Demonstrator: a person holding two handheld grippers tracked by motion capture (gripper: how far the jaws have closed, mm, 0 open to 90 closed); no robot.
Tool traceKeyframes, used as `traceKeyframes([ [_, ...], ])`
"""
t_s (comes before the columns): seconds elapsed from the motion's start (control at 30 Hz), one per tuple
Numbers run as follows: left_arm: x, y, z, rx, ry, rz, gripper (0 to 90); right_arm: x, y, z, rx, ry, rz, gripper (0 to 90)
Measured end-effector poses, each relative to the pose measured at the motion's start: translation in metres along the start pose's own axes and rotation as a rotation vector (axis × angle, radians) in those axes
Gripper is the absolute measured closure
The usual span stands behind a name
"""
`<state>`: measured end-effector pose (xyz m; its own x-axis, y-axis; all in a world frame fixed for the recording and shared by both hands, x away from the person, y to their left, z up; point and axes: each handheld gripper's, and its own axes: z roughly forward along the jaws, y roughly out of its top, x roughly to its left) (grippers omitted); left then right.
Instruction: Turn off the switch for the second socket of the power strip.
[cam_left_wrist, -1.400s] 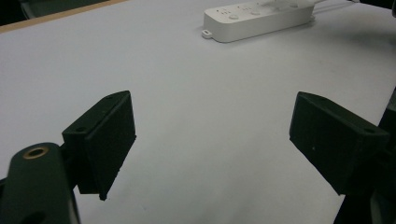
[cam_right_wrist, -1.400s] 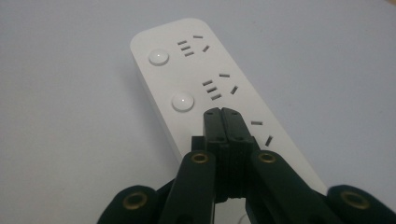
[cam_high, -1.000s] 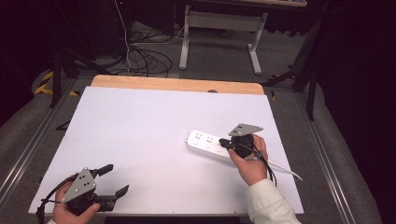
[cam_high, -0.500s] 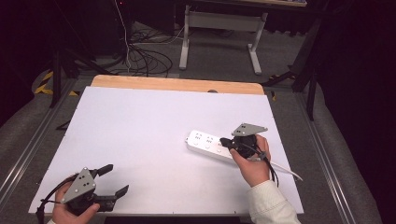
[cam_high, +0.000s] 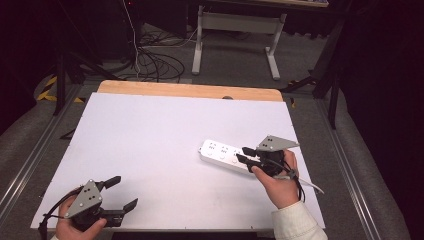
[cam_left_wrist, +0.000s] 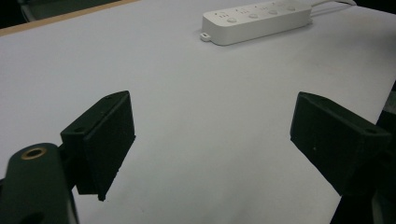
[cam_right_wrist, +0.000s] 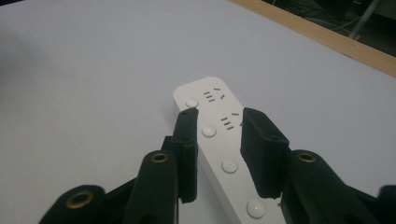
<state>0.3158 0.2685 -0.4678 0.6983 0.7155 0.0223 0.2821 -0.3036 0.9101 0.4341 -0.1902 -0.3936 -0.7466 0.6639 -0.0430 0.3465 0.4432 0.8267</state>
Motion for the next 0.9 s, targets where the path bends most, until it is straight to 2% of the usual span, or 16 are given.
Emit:
traceKeyframes([
  [0.13,0.0,0.001,-0.001,0.003,-0.003,0.0,14.3,0.005,-0.002,-0.005,-0.017,0.025,-0.007,61.6],
  [0.23,-0.001,0.002,-0.002,0.003,0.0,0.001,14.7,0.01,-0.007,-0.01,-0.044,0.064,-0.016,55.4],
  [0.47,-0.002,0.003,-0.003,0.013,-0.012,-0.002,15.1,0.016,-0.017,-0.017,-0.073,0.095,-0.011,47.2],
  [0.63,-0.003,0.004,-0.004,0.014,-0.014,-0.002,15.9,0.02,-0.026,-0.02,-0.095,0.119,-0.03,42.2],
  [0.83,-0.003,0.005,-0.005,0.018,-0.018,0.002,16.1,0.021,-0.04,-0.02,-0.128,0.147,-0.013,38.7],
  [0.9,-0.003,0.005,-0.005,0.015,-0.017,0.0,15.8,0.021,-0.05,-0.021,-0.148,0.157,0.013,36.9],
])
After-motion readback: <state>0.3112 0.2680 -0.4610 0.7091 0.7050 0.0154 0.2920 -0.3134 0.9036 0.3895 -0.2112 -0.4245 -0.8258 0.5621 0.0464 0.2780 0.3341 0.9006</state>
